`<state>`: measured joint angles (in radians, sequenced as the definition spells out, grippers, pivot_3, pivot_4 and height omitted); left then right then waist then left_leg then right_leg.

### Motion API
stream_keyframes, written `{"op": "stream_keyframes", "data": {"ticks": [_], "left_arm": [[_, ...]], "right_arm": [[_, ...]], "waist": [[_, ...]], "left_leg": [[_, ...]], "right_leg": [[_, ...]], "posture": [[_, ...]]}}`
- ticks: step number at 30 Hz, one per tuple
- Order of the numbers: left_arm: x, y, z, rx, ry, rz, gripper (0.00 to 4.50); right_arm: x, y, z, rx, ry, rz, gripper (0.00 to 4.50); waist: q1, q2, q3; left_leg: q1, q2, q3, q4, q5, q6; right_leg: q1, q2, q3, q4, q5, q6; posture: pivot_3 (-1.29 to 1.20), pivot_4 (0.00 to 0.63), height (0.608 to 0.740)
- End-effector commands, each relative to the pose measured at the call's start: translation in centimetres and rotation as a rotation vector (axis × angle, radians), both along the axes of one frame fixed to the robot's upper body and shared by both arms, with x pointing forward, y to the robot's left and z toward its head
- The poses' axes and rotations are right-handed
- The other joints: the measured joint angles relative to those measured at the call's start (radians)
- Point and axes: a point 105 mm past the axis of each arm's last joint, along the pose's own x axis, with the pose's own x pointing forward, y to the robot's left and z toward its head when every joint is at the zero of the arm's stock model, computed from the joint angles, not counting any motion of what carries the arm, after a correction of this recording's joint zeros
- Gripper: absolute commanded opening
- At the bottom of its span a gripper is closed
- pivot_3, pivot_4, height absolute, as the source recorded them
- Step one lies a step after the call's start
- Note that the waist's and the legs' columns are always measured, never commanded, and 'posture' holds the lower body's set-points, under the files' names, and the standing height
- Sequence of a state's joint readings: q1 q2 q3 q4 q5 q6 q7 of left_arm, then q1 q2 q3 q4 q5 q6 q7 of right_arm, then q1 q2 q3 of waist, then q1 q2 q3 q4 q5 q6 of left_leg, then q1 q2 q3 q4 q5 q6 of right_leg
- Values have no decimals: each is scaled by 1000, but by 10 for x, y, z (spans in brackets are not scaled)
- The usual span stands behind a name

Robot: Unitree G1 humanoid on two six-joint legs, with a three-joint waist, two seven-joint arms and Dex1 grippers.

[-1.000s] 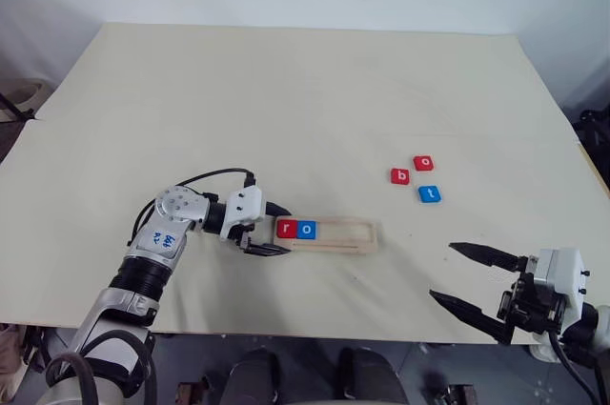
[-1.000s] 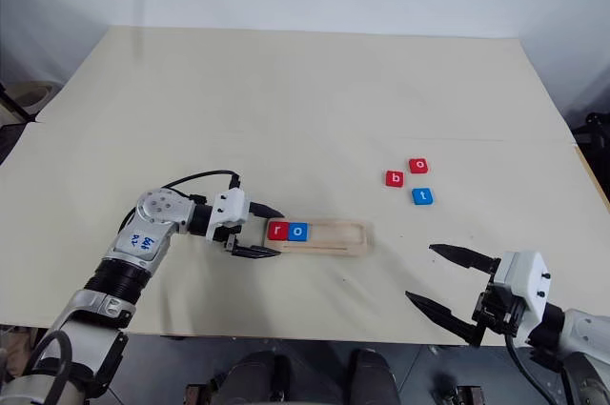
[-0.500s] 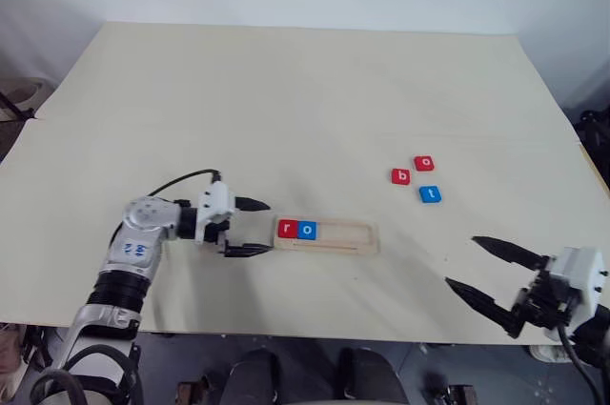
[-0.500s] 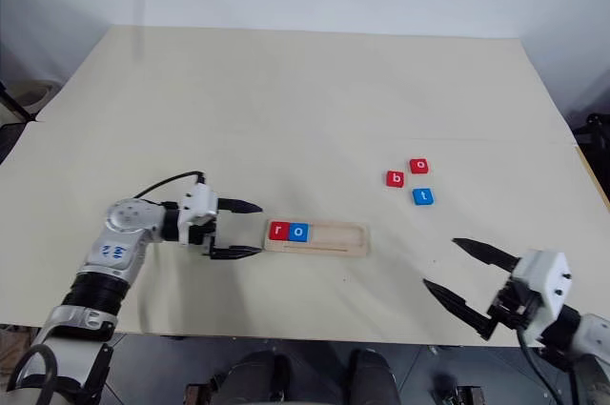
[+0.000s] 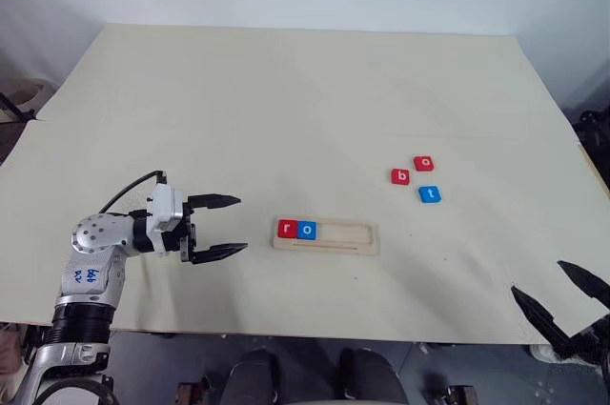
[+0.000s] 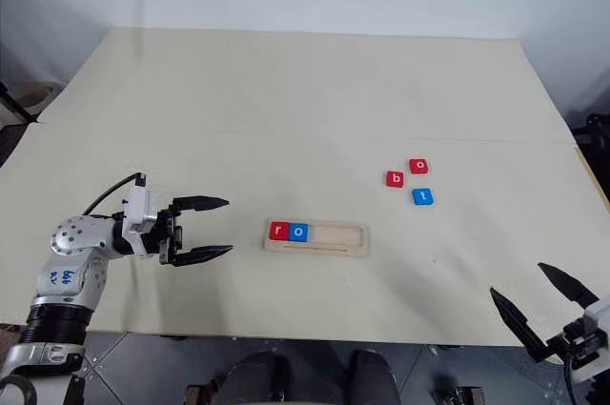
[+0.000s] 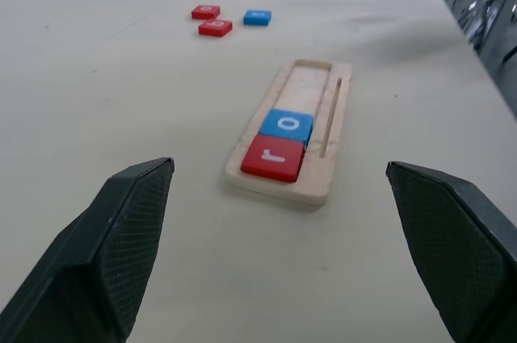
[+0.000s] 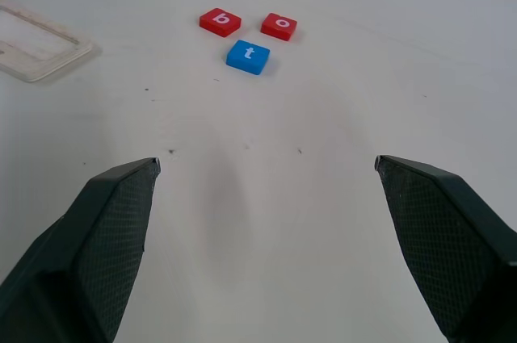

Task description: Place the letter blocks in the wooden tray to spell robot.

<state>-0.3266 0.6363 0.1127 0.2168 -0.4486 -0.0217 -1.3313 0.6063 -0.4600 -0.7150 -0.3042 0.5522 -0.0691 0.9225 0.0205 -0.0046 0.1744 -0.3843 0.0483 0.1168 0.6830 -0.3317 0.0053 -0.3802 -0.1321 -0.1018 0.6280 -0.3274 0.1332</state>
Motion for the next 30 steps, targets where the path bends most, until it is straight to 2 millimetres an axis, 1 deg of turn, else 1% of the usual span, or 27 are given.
{"op": "stream_keyframes", "data": {"ticks": [1,4,7,12,16,17,18,21,24,27,30], "left_arm": [[0,-3,12,-14,-38,-21,4473],[0,-7,14,-20,-34,-27,4473],[-3,-11,13,-28,-22,-38,4473],[-6,-14,11,-34,-22,-23,4473],[-11,-18,10,-42,-20,-14,4473],[-12,-18,9,-44,-19,-12,4473],[-13,-19,9,-45,-20,-9,4473],[-14,-19,10,-50,-27,8,4473],[-16,-19,10,-51,-30,21,4473],[-18,-18,11,-54,-30,30,4473],[-18,-18,10,-55,-31,35,4473]], "right_arm": [[0,1,4,-17,-20,9,4500],[15,12,8,-13,-40,65,4500],[42,16,16,3,-39,70,4500],[96,23,27,100,49,13,4500],[130,41,36,140,99,33,4500],[142,46,37,147,127,17,4500],[150,50,38,151,146,4,4500],[167,58,40,151,209,-47,4500],[177,62,45,150,219,-80,4500],[180,63,49,137,214,-107,4500],[180,64,49,135,221,-105,4500]], "waist": [[0,0,0],[-2,0,0],[-14,0,0],[-24,0,0],[-21,1,0],[-21,1,0],[-22,1,0],[-19,1,0],[-19,1,0],[-19,1,0],[-20,1,0]], "left_leg": [[0,0,0,0,0,0],[0,0,0,0,0,0],[2,0,-2,0,0,0],[2,1,-5,0,0,0],[1,1,-5,0,0,0],[0,0,-6,0,0,0],[0,0,-6,0,0,0],[-3,0,-6,1,0,0],[-4,0,-6,1,0,0],[-6,-1,-5,1,0,0],[-6,0,1,1,0,0]], "right_leg": [[0,0,0,0,0,0],[0,0,0,0,0,0],[0,0,2,1,0,0],[0,0,1,2,0,0],[-1,0,1,2,0,0],[-1,0,1,2,0,0],[-1,0,1,1,0,0],[-3,-1,0,2,0,0],[-4,-1,0,1,0,0],[-6,-1,0,1,0,0],[-7,-1,0,2,0,0]], "posture": [[0,150,740],[0,150,740],[0,150,740],[0,150,740],[0,150,740],[0,150,740],[0,150,740],[0,150,740],[0,150,740],[0,150,740],[0,150,740]]}}
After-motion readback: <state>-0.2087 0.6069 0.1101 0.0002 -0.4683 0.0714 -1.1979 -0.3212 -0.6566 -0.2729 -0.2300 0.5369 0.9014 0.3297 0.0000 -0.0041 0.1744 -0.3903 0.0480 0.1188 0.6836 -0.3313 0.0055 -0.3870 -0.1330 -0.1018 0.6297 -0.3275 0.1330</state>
